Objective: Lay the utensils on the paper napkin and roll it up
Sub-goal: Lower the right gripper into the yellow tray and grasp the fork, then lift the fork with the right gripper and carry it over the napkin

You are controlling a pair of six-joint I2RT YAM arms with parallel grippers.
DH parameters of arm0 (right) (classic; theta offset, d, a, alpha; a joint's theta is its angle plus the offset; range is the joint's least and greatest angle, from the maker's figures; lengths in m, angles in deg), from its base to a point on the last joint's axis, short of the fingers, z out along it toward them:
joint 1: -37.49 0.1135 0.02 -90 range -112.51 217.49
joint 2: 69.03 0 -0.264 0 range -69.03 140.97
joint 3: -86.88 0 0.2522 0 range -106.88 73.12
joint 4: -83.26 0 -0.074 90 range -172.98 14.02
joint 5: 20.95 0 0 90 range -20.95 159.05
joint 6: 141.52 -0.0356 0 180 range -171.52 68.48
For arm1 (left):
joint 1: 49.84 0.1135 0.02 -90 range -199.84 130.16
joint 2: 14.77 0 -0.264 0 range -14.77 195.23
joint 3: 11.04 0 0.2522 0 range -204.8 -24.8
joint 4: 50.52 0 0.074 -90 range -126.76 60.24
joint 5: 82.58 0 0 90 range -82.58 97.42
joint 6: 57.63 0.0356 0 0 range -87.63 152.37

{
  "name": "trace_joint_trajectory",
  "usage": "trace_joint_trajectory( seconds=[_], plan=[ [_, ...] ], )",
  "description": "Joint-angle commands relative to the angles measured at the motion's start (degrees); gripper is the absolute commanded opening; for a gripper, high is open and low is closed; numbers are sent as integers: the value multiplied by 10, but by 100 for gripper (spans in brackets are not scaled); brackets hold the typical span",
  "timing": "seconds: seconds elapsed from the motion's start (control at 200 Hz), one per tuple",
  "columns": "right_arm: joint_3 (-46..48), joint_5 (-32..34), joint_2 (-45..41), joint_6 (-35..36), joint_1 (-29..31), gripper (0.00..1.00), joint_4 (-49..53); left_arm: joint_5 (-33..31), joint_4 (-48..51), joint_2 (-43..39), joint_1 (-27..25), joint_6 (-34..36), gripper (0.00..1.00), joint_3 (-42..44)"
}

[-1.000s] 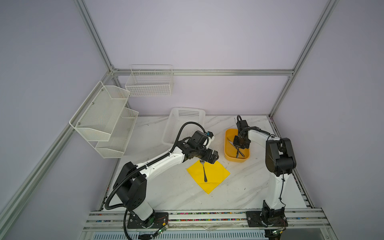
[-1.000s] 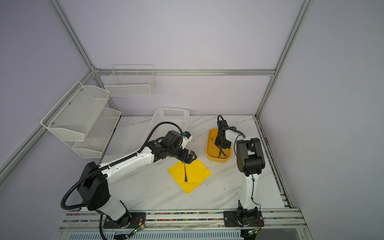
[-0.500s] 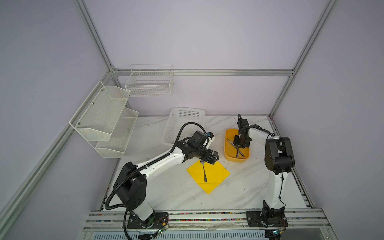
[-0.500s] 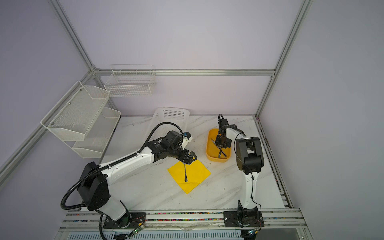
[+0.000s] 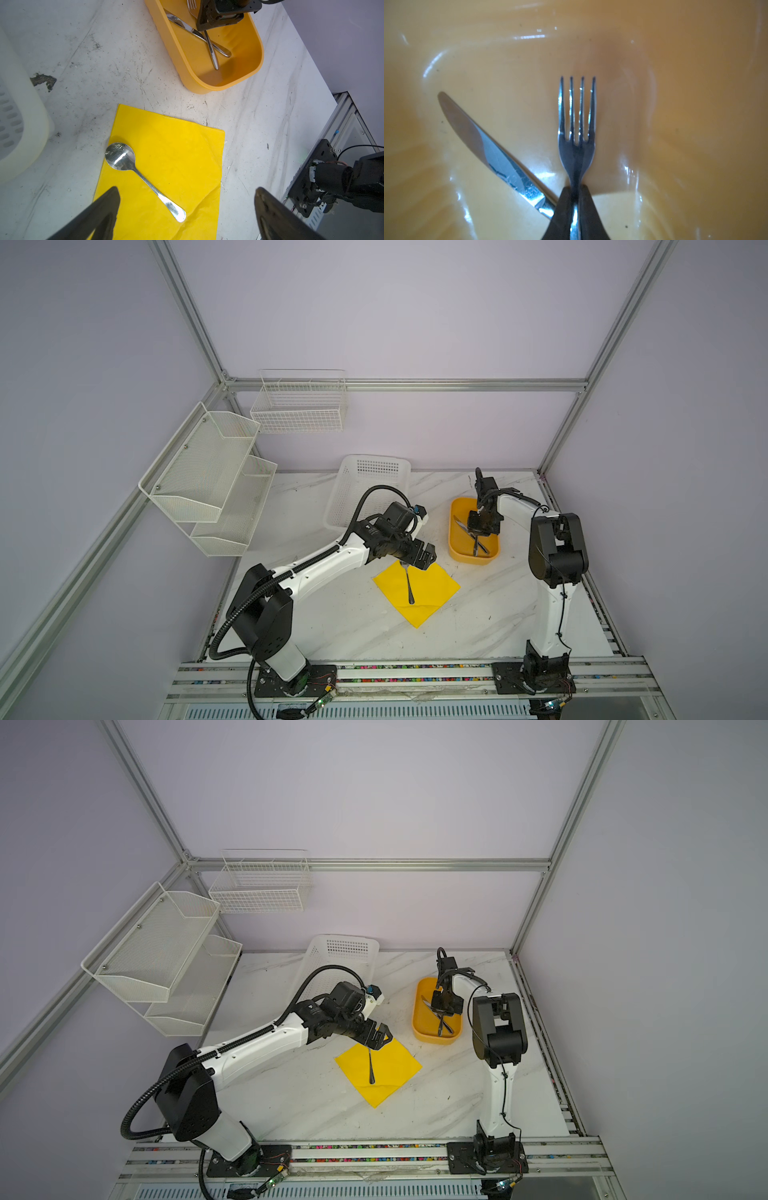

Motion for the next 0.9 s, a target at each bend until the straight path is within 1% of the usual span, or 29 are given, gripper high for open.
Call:
trace_joint_trajectory(
  seconds=[0.0,0.2,0.405,0.525,0.645,0.89],
  plan=[
    [28,4,48,13,1,11,67,-16,0,-10,-2,2,100,-59],
    [0,-11,0,23,0,8,69,-23,-3,-4,-2,-7,99,-68],
    [-18,5,-69,12,1,8,85,-72,-13,-34,-2,-25,100,-45],
    [-16,11,-107,11,0,8,88,-82,-22,-52,-2,-29,99,-29],
    [-14,-6,-139,9,0,8,92,-86,-29,-63,-1,-35,100,-16],
    [-2,-67,-204,6,2,8,91,-111,-57,-94,-1,-51,100,4]
  ],
)
